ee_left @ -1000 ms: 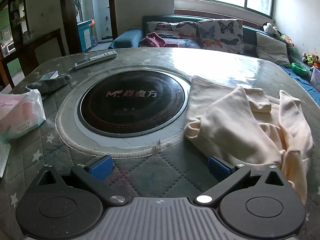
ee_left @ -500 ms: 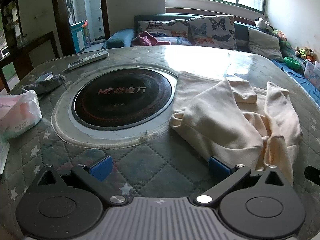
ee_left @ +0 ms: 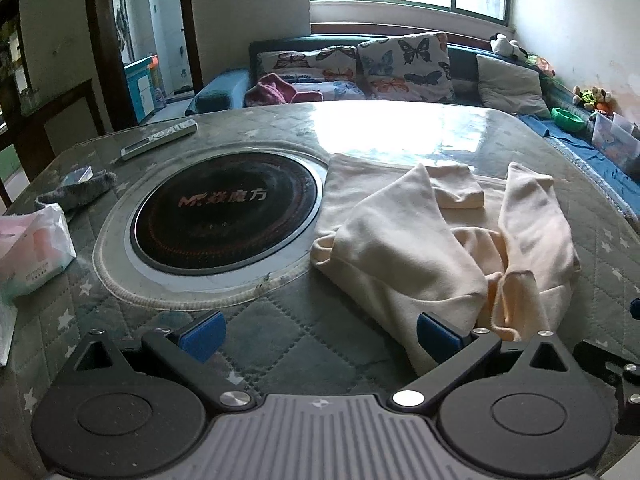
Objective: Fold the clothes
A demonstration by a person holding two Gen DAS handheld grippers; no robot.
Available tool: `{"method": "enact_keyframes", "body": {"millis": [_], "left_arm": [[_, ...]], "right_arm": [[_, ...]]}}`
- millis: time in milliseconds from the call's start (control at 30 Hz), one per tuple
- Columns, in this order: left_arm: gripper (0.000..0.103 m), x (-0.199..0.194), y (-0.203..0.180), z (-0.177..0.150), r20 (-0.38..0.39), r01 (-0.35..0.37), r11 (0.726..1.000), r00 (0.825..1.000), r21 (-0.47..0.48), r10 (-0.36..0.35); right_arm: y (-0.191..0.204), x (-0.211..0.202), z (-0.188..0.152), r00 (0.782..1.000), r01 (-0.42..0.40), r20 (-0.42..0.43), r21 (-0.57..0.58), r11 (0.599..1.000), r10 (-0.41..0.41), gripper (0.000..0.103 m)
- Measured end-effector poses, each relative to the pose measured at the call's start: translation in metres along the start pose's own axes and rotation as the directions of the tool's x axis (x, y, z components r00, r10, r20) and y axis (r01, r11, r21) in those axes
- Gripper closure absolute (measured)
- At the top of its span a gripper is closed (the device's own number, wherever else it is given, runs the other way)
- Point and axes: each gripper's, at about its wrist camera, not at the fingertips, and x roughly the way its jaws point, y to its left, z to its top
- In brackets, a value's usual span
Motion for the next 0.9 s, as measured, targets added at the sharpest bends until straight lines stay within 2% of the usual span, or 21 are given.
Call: {"method": "enact_keyframes", "body": {"millis": [400,667,900], "left_arm": [[0.0,0.001,-0.007,0.013,0.01,0.013,1.0,1.0,0.021,-0.013],[0.0,0.015,-0.016,0.03,0.001,0.02,0.998,1.0,0.052,-0.02],[0.0,0.032,-0.031,0.046,-0.009,0.03,0.996,1.0,0.088,-0.029]], "right_arm": [[0.001,0.004,0.01,1.0,-0.023,0.004,-0.002,1.0,0.023,0.001],[-0.005,0.017,0.019,0.999,-0.042,-0.019,0.008,0.999,0.042,0.008],[-0.009,0.026,0.03,0.999,-0.049,-0.019,0.005,0.999,0.049,0.01]]}}
